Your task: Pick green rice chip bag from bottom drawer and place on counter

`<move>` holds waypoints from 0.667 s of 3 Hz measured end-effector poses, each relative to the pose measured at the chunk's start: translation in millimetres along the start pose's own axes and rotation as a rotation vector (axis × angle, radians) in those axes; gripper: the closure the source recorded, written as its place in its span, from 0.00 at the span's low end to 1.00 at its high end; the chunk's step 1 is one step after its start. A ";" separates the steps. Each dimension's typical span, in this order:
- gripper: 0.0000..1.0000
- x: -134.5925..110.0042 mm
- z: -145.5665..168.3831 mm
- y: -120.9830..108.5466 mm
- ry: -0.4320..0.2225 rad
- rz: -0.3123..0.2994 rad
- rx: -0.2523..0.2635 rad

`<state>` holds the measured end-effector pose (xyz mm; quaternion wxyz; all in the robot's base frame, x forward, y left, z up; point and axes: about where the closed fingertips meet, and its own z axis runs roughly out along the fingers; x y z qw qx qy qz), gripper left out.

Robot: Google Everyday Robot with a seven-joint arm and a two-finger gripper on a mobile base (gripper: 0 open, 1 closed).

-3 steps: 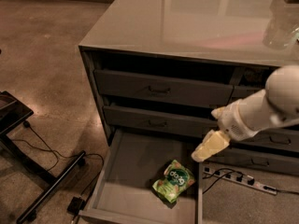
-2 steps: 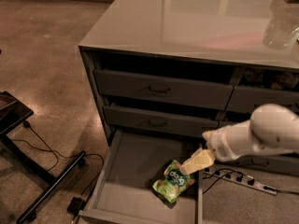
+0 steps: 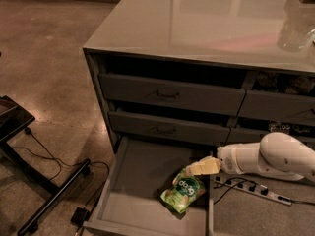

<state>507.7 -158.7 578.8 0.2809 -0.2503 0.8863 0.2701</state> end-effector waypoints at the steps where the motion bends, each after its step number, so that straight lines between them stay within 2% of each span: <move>1: 0.00 0.0 1.8 -1.7 -0.004 0.003 0.004; 2: 0.00 4.0 11.7 -5.5 -0.018 0.044 0.017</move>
Offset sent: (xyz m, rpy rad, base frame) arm 0.0096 0.0012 -0.0276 0.0327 0.0221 -0.1185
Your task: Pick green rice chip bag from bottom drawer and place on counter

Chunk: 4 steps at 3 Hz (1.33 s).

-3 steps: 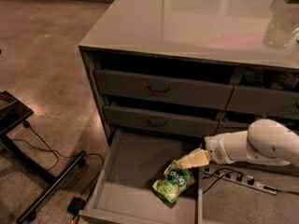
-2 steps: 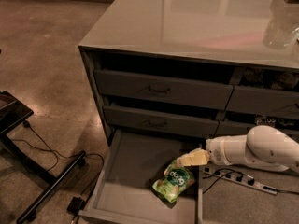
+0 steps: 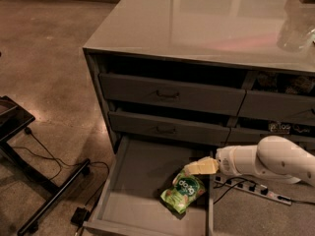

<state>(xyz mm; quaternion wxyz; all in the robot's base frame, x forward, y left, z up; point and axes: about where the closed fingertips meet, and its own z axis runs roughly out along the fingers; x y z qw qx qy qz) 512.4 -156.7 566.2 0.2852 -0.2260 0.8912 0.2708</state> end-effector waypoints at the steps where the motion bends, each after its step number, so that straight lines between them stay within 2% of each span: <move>1: 0.00 34.7 33.9 7.2 0.013 0.170 0.016; 2: 0.00 89.2 82.8 39.7 0.061 0.398 0.021; 3: 0.00 117.1 128.5 52.5 0.088 0.562 0.133; 4: 0.00 117.0 127.4 51.0 0.085 0.560 0.135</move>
Offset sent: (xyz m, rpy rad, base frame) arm -0.0051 0.0236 -0.1665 0.0593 0.1282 -0.8282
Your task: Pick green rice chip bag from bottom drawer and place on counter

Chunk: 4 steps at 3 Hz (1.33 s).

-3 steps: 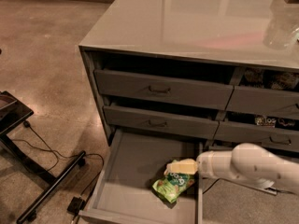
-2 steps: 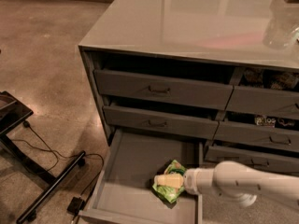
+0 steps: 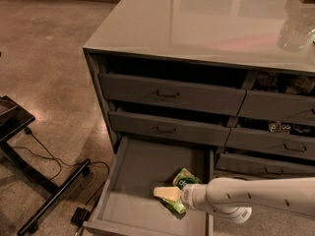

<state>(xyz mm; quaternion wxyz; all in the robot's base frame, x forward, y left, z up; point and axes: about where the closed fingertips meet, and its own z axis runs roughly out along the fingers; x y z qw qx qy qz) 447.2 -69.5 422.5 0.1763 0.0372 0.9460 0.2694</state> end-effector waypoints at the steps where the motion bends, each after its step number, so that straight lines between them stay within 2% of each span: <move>1: 0.00 -3.9 16.1 -3.1 -0.021 0.034 -0.062; 2: 0.00 -34.3 43.4 -15.6 -0.154 0.124 -0.145; 3: 0.00 -61.7 62.2 -42.3 -0.343 0.251 -0.165; 4: 0.00 -66.6 75.8 -64.9 -0.455 0.335 -0.114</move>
Offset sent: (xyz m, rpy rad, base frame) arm 0.0995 -0.0193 -0.0859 0.2979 -0.2101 -0.3741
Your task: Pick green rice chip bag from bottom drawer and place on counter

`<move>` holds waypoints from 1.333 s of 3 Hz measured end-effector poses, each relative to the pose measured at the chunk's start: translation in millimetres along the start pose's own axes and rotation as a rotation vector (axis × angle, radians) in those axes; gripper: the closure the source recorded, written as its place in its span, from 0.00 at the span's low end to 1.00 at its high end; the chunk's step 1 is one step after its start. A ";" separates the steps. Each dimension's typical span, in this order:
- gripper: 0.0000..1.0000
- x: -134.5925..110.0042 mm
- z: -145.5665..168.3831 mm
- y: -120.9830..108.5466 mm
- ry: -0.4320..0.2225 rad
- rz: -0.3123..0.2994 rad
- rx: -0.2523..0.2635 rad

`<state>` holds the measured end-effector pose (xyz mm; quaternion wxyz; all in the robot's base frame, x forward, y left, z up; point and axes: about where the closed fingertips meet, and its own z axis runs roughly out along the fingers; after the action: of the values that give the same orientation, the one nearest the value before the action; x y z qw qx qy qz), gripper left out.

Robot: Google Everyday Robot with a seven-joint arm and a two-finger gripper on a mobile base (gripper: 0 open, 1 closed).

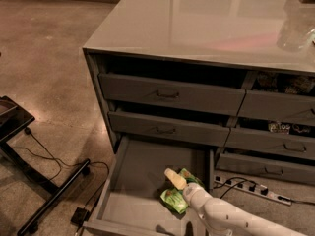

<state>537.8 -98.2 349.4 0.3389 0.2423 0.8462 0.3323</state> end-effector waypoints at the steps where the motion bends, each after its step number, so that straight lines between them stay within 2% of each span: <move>1: 0.00 9.0 -2.4 -15.4 -0.071 -0.001 0.090; 2: 0.00 8.4 -2.4 -38.4 -0.125 -0.020 0.201; 3: 0.00 -16.8 5.5 -70.2 -0.122 -0.085 0.344; 4: 0.00 -12.1 4.0 -83.4 -0.102 -0.066 0.382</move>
Offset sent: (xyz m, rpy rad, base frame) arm -0.0242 -0.0419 -0.0681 -0.3354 0.1293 -0.2518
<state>533.3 -159.5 291.6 0.3399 0.2908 0.8831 0.1416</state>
